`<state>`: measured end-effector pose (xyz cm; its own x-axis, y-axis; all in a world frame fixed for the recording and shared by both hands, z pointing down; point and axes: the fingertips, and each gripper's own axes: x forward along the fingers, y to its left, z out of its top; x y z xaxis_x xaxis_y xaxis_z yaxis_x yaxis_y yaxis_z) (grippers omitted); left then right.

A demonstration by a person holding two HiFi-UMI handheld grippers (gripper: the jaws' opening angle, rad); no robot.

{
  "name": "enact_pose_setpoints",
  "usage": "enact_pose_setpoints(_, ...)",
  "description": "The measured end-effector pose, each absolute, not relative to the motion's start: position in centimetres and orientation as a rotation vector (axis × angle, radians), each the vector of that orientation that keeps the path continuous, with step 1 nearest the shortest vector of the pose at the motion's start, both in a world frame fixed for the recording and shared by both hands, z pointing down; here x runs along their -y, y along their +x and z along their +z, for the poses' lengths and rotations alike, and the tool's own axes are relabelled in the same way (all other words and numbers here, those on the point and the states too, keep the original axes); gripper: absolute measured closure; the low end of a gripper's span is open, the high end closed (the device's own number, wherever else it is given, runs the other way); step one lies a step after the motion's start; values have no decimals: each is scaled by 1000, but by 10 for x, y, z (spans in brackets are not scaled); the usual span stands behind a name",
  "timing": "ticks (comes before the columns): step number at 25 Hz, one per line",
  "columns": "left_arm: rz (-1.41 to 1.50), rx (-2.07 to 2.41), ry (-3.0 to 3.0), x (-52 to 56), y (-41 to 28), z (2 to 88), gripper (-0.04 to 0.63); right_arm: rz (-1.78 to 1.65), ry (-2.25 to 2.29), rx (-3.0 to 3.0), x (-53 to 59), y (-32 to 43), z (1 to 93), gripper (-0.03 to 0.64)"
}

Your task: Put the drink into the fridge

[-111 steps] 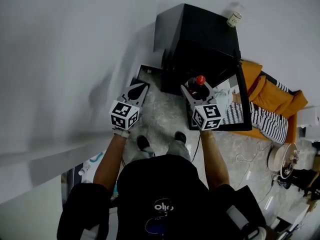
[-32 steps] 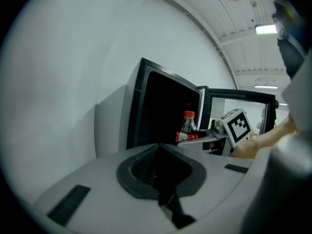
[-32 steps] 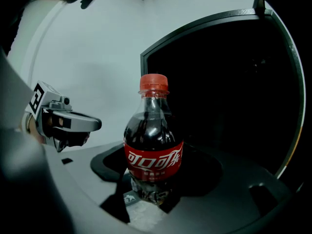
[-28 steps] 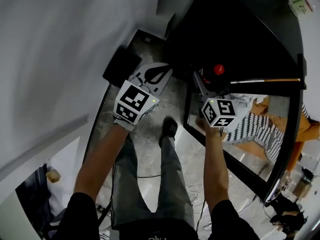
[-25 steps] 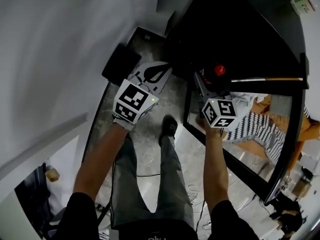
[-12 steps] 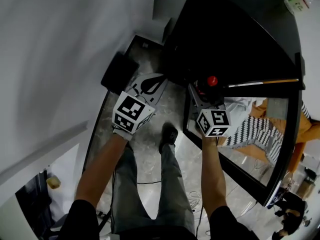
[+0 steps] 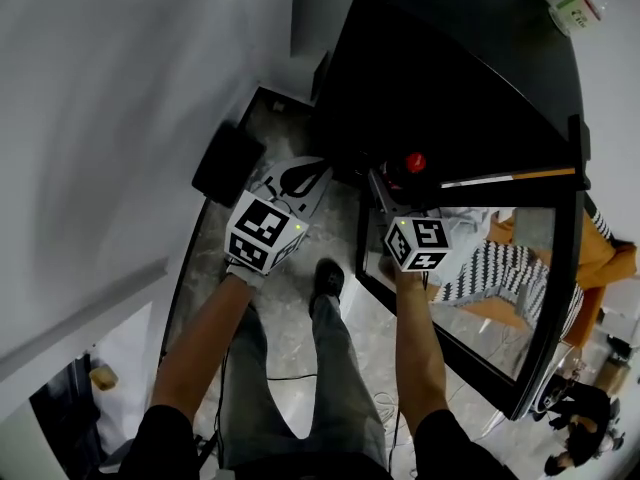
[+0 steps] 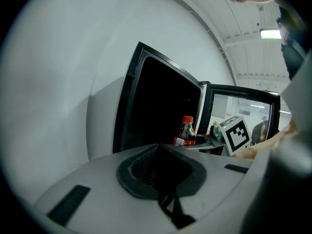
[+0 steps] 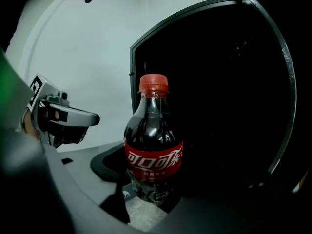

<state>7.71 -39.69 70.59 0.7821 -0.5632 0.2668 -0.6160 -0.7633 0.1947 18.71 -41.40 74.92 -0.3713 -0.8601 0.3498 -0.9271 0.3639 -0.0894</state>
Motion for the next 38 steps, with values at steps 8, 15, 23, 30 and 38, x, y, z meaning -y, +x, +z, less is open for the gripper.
enact_pose_setpoints(8,261,921,2716,420,94,691,588,369,1634,2397,461,194,742,305)
enact_pose_setpoints(15,224,925,2720,441,114,693,588,326,1664,2394,509,211,748,304)
enact_pose_setpoints(23,213,933,2748,458,122,700,588,309,1705,2336,538,230,777,305)
enact_pose_setpoints(30,208,960,2737,468,111,699,588,288,1755,2314,556,234,785,304)
enact_pose_setpoints(38,178,1014,2718,471,95,693,588,312,1782,2315,563,234,786,304)
